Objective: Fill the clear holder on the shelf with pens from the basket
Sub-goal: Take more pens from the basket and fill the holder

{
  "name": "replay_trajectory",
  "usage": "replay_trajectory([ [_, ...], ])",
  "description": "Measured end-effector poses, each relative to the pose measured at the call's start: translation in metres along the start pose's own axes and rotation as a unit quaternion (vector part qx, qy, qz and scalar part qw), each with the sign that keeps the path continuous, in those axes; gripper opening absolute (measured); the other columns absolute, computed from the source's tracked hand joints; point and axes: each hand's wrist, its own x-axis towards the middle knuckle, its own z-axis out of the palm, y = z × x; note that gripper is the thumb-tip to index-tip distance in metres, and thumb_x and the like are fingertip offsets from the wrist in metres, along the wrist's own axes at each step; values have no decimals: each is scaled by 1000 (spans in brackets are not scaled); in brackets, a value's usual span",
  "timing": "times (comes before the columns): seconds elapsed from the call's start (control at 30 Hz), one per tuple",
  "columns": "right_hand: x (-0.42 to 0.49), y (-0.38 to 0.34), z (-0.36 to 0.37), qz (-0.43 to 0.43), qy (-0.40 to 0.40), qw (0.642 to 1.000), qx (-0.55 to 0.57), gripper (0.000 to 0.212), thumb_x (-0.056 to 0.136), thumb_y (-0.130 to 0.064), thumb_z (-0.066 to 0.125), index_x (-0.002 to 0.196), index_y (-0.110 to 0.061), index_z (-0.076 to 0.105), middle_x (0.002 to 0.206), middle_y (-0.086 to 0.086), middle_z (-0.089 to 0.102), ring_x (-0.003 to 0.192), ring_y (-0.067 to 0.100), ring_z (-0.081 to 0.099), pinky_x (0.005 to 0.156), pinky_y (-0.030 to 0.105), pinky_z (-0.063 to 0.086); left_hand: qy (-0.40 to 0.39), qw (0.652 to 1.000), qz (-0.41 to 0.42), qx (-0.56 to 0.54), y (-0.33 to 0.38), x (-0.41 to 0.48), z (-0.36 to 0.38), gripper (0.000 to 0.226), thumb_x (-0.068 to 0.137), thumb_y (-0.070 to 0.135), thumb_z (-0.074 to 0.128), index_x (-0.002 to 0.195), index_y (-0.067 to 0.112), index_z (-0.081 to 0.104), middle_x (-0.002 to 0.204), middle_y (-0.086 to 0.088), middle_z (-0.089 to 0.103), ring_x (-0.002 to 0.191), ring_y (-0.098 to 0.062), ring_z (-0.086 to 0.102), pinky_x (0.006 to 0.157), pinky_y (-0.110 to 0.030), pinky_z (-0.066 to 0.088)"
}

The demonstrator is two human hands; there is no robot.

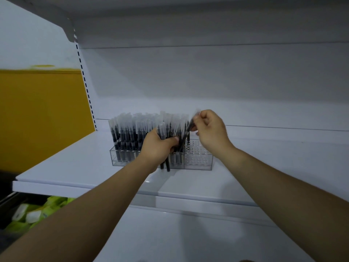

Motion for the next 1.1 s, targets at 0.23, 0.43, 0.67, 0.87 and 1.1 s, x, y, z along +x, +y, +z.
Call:
replay_trajectory([
  [0.23,19,6,-7,-18,64,996,-51,10,99,-22,47,90,-19,50,86,-1,62,84,23,63,79,45,55,-11,1000,-19,14,-3,-1,-5,18,88,7,66,104,3,60,81,-7,67,66,-14,62,53,-16,49],
  [0.43,21,12,-1,-38,60,994,-82,9,100,-19,46,98,-13,52,79,-12,53,77,16,54,77,40,52,-11,1000,-14,19,-8,1,-9,17,87,8,68,103,8,63,92,-19,71,87,-35,67,73,-35,56],
  [0.67,26,15,0,-42,62,993,-94,15,100,-19,45,104,-8,54,79,-13,52,79,16,53,72,31,47,-16,1000,-19,19,-14,3,-10,19,88,10,67,105,4,62,85,-5,73,84,-20,71,72,-28,57],
  [0.87,23,29,10,-24,0,989,-146,21,101,-25,45,105,-7,54,88,4,60,85,30,60,73,35,49,-23,999,-12,18,-12,2,-7,19,89,9,66,107,3,61,88,-10,72,87,-26,70,81,-37,58],
  [1.1,33,22,14,6,-24,977,-213,18,101,-27,42,98,-10,49,74,5,57,69,26,53,62,35,44,-22,1000,-11,20,-9,2,-8,12,91,9,63,102,6,64,86,-6,73,92,-33,68,80,-42,56],
])
